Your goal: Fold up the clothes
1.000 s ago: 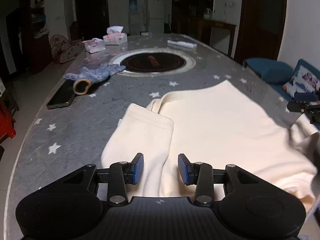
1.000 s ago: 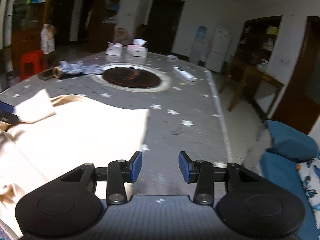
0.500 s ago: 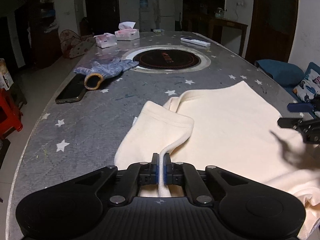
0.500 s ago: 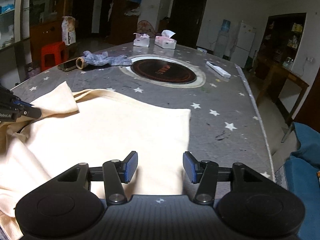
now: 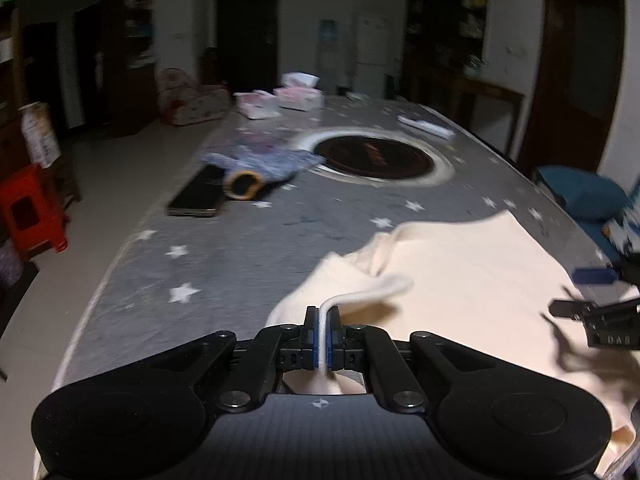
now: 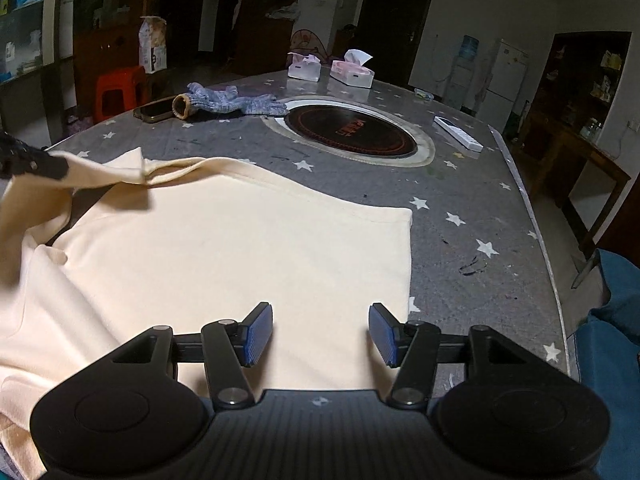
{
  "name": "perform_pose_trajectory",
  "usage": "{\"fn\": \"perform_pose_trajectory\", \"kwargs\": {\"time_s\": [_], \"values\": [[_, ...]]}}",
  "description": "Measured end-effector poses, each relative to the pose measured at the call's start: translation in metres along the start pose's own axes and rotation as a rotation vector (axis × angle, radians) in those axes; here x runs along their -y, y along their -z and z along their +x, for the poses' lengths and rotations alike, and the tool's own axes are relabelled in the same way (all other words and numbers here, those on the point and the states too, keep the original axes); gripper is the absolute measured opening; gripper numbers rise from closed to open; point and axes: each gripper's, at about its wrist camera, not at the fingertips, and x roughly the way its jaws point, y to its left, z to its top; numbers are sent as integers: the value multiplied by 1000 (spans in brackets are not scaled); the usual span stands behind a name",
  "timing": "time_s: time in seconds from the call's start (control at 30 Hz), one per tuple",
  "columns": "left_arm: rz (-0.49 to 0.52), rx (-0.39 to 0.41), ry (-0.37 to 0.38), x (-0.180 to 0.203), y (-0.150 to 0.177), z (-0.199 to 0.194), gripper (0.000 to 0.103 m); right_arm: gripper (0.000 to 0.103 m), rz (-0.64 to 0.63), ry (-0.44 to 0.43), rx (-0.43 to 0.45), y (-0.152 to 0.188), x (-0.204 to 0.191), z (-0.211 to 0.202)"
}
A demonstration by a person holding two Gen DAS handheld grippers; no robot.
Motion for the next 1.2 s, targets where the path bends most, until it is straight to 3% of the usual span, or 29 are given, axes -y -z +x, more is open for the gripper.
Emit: {"fn": "perform_pose_trajectory", "kwargs": {"time_s": [0.2, 0.37, 0.53, 0.73, 0.8, 0.83, 0.97, 1.1, 1.2], "values": [[-140, 10, -99, -43, 18, -24, 3, 57, -6, 11, 3, -1, 2, -4], [-242, -73, -187, -76, 39, -23, 4, 58, 5, -2, -8, -2, 8, 1], [-253, -150, -274, -87, 45, -17, 20, 58, 38, -22, -21, -5, 18, 8], [-200, -94, -227, -72, 17, -16, 26, 56, 111, -38, -28, -16, 44, 20], [-228, -90, -229, -73, 6, -12, 40, 56, 133, -39, -29, -21, 52, 26], [-249, -95, -242, -76, 3, -10, 41, 55, 145, -41, -30, -23, 56, 29], [-362, -130, -339, -100, 0, 1, 41, 55, 174, -44, -27, -32, 68, 38], [-487, -185, -485, -135, 18, -1, 42, 55, 190, -41, -22, -41, 77, 47], [-506, -196, -514, -145, 29, -10, 42, 55, 197, -44, -21, -46, 81, 54]]}}
